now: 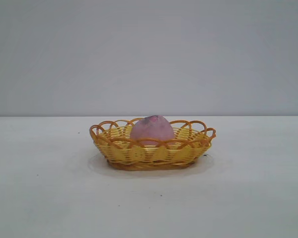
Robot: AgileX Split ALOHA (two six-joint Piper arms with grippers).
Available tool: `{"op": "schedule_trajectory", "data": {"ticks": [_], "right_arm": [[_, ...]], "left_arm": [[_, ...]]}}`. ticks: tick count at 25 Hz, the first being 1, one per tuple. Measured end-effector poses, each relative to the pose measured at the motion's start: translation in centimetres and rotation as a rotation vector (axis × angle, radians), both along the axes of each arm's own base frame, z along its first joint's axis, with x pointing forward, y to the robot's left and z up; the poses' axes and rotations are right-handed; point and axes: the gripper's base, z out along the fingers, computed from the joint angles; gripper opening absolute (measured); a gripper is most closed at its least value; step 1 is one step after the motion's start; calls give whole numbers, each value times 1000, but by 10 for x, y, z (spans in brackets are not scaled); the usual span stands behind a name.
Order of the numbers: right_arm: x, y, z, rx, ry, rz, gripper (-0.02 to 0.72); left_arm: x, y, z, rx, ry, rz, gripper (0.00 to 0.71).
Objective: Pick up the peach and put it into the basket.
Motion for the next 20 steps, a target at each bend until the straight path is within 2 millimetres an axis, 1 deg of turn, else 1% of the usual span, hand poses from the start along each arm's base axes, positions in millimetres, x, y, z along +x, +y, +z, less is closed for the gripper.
{"op": "schedule_trajectory", "data": {"ticks": [20], "right_arm": [[0, 0, 0, -3, 0, 13, 361]], "left_arm": [[0, 0, 0, 0, 0, 0, 470]]}}
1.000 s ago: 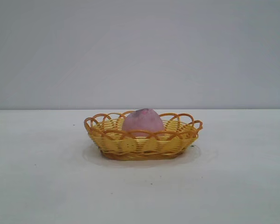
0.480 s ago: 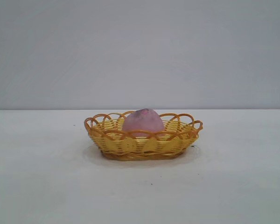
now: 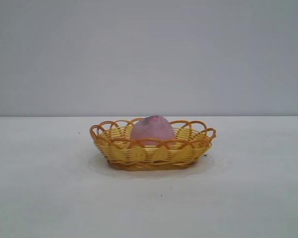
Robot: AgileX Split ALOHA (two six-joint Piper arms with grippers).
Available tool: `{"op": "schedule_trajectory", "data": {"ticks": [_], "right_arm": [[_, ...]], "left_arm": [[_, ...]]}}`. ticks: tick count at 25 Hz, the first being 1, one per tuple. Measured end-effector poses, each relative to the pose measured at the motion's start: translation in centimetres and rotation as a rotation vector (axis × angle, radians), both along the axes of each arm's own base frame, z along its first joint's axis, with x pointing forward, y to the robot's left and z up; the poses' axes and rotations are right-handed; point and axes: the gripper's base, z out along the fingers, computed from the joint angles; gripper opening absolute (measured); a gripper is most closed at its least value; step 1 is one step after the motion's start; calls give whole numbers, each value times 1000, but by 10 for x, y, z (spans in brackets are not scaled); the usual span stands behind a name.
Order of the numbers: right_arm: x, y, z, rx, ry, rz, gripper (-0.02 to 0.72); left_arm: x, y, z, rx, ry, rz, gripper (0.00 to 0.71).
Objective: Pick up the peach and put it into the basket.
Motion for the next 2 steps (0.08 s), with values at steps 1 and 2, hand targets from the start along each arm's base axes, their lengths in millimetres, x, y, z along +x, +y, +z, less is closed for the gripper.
{"op": "schedule_trajectory", "data": {"ticks": [1, 2], "right_arm": [[0, 0, 0, 0, 0, 0, 361], [0, 0, 0, 0, 0, 0, 361]], "left_arm": [[0, 0, 0, 0, 0, 0, 470], [0, 0, 0, 0, 0, 0, 470]]}}
